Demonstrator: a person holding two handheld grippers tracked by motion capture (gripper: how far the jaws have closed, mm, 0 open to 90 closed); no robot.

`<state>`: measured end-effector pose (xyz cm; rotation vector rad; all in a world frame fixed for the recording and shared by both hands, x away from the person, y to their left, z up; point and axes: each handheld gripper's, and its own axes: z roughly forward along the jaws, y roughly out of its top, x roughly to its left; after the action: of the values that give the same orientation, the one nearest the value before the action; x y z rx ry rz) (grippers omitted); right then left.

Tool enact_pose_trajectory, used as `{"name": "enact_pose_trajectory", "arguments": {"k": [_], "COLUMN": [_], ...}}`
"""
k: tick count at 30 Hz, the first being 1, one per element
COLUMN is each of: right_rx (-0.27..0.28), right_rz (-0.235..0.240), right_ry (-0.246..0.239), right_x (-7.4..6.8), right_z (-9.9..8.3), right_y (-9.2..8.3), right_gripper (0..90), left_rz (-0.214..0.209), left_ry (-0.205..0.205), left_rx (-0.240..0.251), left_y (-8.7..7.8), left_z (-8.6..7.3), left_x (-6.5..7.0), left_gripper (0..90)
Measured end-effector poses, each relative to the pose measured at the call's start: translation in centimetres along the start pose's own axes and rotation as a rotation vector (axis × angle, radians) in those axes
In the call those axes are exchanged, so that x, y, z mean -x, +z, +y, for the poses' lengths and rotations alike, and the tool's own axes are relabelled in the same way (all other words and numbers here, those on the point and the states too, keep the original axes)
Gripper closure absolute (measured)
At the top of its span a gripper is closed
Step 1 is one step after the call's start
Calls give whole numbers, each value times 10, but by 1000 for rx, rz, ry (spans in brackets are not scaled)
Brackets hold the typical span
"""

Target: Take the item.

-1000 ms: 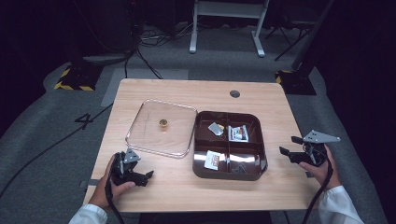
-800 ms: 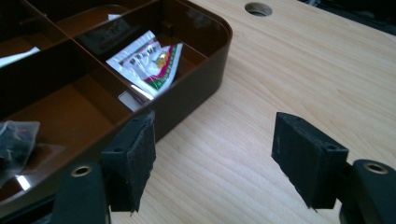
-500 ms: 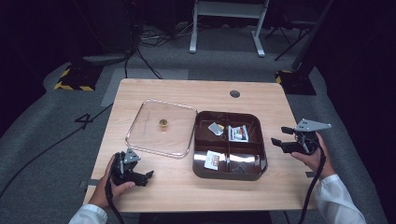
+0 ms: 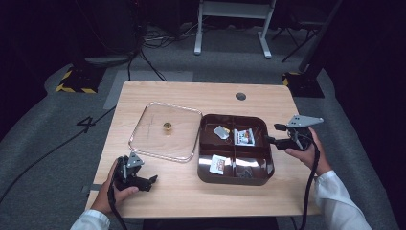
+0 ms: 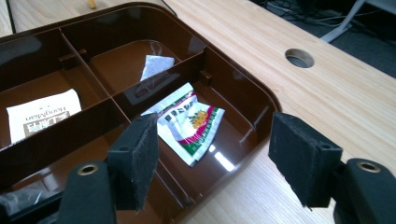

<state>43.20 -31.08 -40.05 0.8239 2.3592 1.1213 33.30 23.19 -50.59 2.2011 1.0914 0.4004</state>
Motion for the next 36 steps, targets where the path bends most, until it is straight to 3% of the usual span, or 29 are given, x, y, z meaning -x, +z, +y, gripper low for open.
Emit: {"name": "enact_pose_trajectory", "arguments": {"k": [19,26,36], "right_rx": [-79,-119,-178], "right_rz": [38,67,67], "right_ry": [-49,-26,10], "right_x": [-9,-7,5], "right_z": [23,24,19], "right_y": [50,70,91], "right_gripper": [407,411,424], "left_rz": [-1,-1,-1], "left_ry": [0,0,0], "left_rx": [0,0,0], "left_y": [0,0,0], "left_z": [0,0,0], "left_x": [0,0,0], "left_gripper": [3,4,3]}}
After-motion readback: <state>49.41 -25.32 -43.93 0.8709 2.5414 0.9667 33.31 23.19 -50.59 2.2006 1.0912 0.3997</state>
